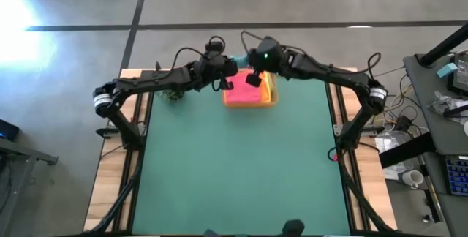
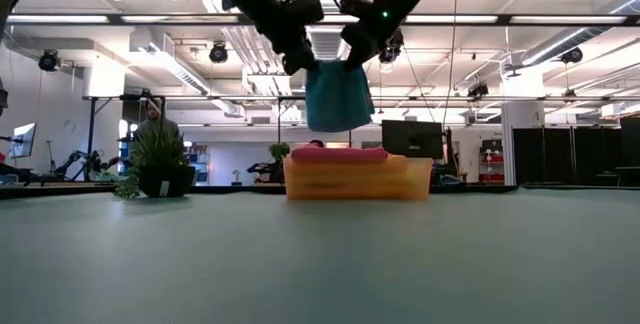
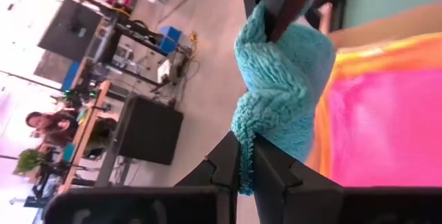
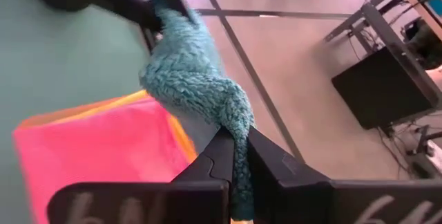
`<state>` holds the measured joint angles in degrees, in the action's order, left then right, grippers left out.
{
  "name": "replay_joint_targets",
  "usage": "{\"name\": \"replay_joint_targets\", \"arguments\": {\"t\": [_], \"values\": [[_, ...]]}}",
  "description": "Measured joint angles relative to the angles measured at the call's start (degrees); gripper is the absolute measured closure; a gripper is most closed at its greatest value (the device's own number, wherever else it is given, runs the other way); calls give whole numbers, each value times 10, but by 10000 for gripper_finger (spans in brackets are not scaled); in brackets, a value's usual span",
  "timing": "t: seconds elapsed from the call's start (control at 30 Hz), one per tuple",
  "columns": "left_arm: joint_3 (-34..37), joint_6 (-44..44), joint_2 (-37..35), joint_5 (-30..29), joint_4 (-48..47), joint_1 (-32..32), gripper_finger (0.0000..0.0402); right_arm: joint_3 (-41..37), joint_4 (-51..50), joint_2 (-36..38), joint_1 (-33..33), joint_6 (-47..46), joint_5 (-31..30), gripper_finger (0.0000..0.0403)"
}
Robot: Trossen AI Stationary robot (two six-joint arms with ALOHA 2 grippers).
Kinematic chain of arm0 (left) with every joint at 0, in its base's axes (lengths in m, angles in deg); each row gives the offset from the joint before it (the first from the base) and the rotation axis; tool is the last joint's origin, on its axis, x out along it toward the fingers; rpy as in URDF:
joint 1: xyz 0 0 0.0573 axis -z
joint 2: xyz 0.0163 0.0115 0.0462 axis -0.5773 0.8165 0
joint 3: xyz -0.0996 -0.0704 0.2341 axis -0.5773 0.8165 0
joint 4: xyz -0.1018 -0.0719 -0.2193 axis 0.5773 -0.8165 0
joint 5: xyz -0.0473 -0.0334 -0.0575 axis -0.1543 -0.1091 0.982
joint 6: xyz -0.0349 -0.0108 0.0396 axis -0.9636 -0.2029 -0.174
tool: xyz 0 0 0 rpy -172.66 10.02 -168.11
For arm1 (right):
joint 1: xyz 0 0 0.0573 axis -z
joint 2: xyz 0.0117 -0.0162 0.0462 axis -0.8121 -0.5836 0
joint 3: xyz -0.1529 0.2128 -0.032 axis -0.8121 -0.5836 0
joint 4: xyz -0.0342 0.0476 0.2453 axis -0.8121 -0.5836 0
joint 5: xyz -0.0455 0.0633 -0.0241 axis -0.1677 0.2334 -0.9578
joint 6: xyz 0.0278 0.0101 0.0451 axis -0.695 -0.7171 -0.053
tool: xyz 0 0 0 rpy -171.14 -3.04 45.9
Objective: Fold microfiber towels
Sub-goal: Put the folded green towel into the orange bin
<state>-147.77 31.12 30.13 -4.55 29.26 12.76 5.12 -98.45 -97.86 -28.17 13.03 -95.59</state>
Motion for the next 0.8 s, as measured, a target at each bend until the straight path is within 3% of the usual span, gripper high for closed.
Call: {"name": "replay_joint_targets", "arguments": {"t": [0.3,0.47,0.8], "values": [[-2,28,67,5,79,-27,389,-4,18,0,83,30,100,391],[-1,31,90,-1,75,-26,389,-19,16,0,108,29,164,391],[-8,65,86,-31,76,-27,389,-76,37,-1,117,68,182,391]]}}
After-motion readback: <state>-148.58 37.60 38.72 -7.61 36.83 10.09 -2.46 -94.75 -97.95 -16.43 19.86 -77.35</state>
